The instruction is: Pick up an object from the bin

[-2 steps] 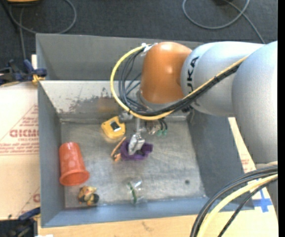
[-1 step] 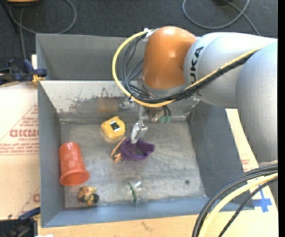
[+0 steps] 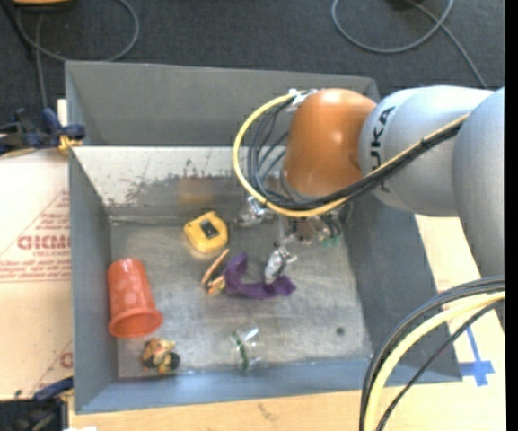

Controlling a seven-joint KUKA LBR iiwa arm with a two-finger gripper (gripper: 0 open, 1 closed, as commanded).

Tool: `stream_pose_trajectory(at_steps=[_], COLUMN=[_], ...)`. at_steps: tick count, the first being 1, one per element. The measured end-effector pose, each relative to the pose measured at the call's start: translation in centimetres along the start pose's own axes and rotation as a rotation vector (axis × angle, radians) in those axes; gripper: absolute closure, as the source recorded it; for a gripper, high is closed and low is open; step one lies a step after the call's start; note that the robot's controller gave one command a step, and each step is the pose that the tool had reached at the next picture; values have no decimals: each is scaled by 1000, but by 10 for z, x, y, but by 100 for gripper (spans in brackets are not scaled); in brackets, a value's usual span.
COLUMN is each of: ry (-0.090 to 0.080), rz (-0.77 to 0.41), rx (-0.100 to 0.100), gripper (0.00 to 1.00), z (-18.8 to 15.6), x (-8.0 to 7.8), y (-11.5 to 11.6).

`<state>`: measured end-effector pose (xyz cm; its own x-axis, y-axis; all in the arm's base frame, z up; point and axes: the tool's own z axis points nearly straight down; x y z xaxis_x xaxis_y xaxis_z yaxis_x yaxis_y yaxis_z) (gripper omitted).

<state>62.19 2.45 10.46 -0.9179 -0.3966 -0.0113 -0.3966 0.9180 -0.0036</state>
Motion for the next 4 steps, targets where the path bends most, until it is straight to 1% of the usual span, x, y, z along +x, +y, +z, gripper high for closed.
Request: stream_pose_trajectory(at_steps=[1,2,3,4], ry=[-2,-2,-1,11], rz=[41,41,-19,-157], rx=[6,6,4,-4], gripper=[100,100,100,100], z=[21,21,16,-36], x=[-12,-12,-3,-6], y=[16,16,22,22])
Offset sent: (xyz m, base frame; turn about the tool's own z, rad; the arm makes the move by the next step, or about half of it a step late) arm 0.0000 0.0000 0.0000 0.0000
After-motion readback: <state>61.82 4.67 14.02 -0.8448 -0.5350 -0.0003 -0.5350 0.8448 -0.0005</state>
